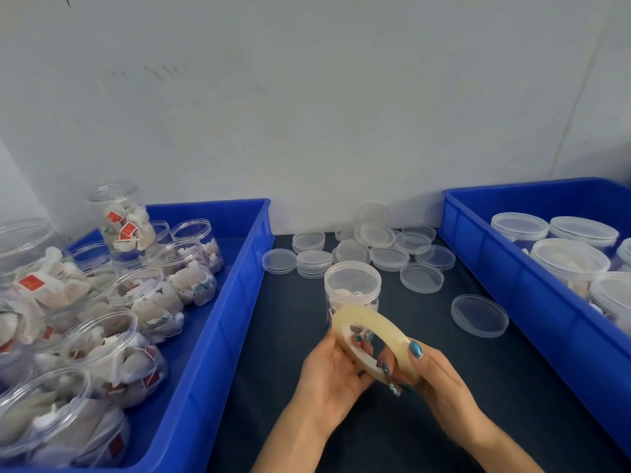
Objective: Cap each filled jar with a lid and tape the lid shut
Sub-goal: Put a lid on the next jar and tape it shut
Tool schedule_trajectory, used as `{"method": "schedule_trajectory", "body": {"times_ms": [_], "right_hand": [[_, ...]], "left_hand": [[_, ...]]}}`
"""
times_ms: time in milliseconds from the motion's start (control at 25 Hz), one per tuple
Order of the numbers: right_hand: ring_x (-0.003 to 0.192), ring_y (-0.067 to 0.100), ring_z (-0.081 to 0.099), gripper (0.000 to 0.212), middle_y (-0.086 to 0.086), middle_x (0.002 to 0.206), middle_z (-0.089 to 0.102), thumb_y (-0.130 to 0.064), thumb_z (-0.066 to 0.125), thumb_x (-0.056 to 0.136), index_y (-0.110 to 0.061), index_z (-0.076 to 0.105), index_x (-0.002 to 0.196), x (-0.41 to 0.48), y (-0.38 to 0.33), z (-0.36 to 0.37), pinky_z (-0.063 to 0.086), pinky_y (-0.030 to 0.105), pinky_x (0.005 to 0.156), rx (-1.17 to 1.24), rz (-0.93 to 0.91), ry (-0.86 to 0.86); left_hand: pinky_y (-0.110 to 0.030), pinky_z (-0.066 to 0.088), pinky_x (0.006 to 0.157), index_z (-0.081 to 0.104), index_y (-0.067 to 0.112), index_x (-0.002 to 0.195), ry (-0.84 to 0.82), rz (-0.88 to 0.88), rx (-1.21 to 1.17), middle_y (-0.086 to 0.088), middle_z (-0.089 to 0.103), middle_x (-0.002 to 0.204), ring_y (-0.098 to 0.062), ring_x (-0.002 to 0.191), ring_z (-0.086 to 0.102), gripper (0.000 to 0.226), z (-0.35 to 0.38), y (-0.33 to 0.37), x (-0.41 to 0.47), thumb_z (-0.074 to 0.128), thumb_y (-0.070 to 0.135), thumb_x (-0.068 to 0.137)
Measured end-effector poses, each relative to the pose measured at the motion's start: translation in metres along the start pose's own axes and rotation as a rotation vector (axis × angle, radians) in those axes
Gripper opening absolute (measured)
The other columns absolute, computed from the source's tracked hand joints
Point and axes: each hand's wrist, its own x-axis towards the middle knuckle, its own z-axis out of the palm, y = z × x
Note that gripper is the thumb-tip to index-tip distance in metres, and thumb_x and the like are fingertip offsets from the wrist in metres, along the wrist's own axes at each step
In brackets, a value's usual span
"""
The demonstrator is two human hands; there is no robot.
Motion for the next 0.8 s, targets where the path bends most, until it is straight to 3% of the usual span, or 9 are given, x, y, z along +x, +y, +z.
{"method": "schedule_trajectory", "body": {"times_ms": [80, 200, 280, 320, 400, 520, 680, 760, 800], "right_hand": [[0.07, 0.033, 0.039, 0.059, 0.028, 0.076, 0.044, -0.065, 0.048, 0.087, -0.01, 0.065, 0.076, 0.002, 0.0, 0.0, 0.041, 0.025, 0.066, -0.033, 0.019, 0.046], [0.068, 0.034, 0.035, 0.063, 0.028, 0.07, 0.036, -0.081, 0.054, 0.073, -0.022, 0.072, 0.076, 0.006, -0.006, 0.001, 0.04, 0.022, 0.063, -0.034, 0.125, 0.011], [0.068, 0.028, 0.035, 0.057, 0.021, 0.069, 0.034, -0.075, 0.063, 0.071, -0.026, 0.077, 0.095, 0.007, -0.012, 0.0, 0.043, 0.023, 0.067, 0.102, 0.179, -0.177], [0.07, 0.026, 0.04, 0.051, 0.019, 0.072, 0.039, -0.059, 0.065, 0.076, -0.023, 0.074, 0.111, 0.007, -0.014, -0.002, 0.044, 0.025, 0.072, 0.168, 0.184, -0.267], [0.082, 0.022, 0.052, 0.053, 0.013, 0.087, 0.054, -0.022, 0.057, 0.079, -0.012, 0.061, 0.131, 0.006, -0.016, -0.006, 0.047, 0.031, 0.081, 0.208, 0.195, -0.383], [0.093, 0.022, 0.06, 0.044, 0.01, 0.102, 0.063, 0.001, 0.055, 0.079, -0.007, 0.06, 0.121, 0.002, -0.012, -0.007, 0.048, 0.032, 0.081, 0.122, 0.198, -0.403], [0.117, 0.033, 0.059, 0.054, 0.019, 0.126, 0.063, 0.004, 0.055, 0.089, -0.018, 0.055, 0.138, 0.002, -0.006, -0.005, 0.046, 0.042, 0.097, 0.115, 0.201, -0.356], [0.116, 0.04, 0.057, 0.045, 0.028, 0.125, 0.059, -0.005, 0.06, 0.094, -0.014, 0.054, 0.138, 0.002, -0.004, -0.003, 0.043, 0.047, 0.1, 0.078, 0.185, -0.348], [0.11, 0.036, 0.059, 0.039, 0.027, 0.119, 0.062, -0.006, 0.061, 0.095, -0.014, 0.057, 0.133, 0.002, -0.005, -0.002, 0.046, 0.041, 0.097, 0.027, 0.181, -0.347]], "left_hand": [[-0.041, 0.055, 0.087, 0.067, 0.005, 0.106, 0.064, 0.192, 0.224, -0.01, 0.068, 0.105, -0.027, 0.106, 0.064, 0.023, -0.004, -0.002, 0.001, 0.047, 0.015, 0.102], [-0.025, 0.05, 0.088, 0.066, 0.024, 0.103, 0.162, 0.843, 0.942, 0.014, 0.07, 0.104, -0.01, 0.105, 0.065, 0.02, -0.008, 0.002, -0.008, 0.051, 0.01, 0.101], [-0.023, 0.048, 0.093, 0.065, 0.026, 0.114, 0.015, 1.138, 1.147, 0.015, 0.064, 0.118, -0.013, 0.115, 0.06, 0.019, -0.006, 0.004, -0.015, 0.055, 0.02, 0.1], [-0.023, 0.047, 0.096, 0.066, 0.025, 0.118, -0.083, 1.209, 1.206, 0.014, 0.062, 0.124, -0.015, 0.12, 0.058, 0.021, -0.006, 0.003, -0.018, 0.057, 0.025, 0.099], [-0.026, 0.045, 0.101, 0.065, 0.025, 0.122, -0.201, 1.221, 1.293, 0.013, 0.057, 0.132, -0.016, 0.126, 0.054, 0.029, -0.004, 0.002, -0.025, 0.062, 0.036, 0.096], [-0.028, 0.045, 0.103, 0.069, 0.025, 0.12, -0.241, 1.144, 1.373, 0.015, 0.057, 0.133, -0.015, 0.129, 0.052, 0.035, -0.007, 0.006, -0.033, 0.068, 0.044, 0.09], [-0.028, 0.051, 0.098, 0.076, 0.021, 0.11, -0.253, 1.267, 1.409, 0.01, 0.062, 0.13, -0.01, 0.127, 0.056, 0.027, -0.009, 0.011, -0.035, 0.075, 0.033, 0.085], [-0.028, 0.055, 0.093, 0.079, 0.017, 0.1, -0.228, 1.388, 1.386, 0.006, 0.067, 0.123, -0.009, 0.122, 0.06, 0.019, -0.009, 0.01, -0.034, 0.074, 0.027, 0.085], [-0.027, 0.056, 0.091, 0.08, 0.015, 0.096, -0.21, 1.409, 1.359, 0.005, 0.069, 0.119, -0.008, 0.12, 0.061, 0.016, -0.009, 0.009, -0.033, 0.075, 0.024, 0.085]]}}
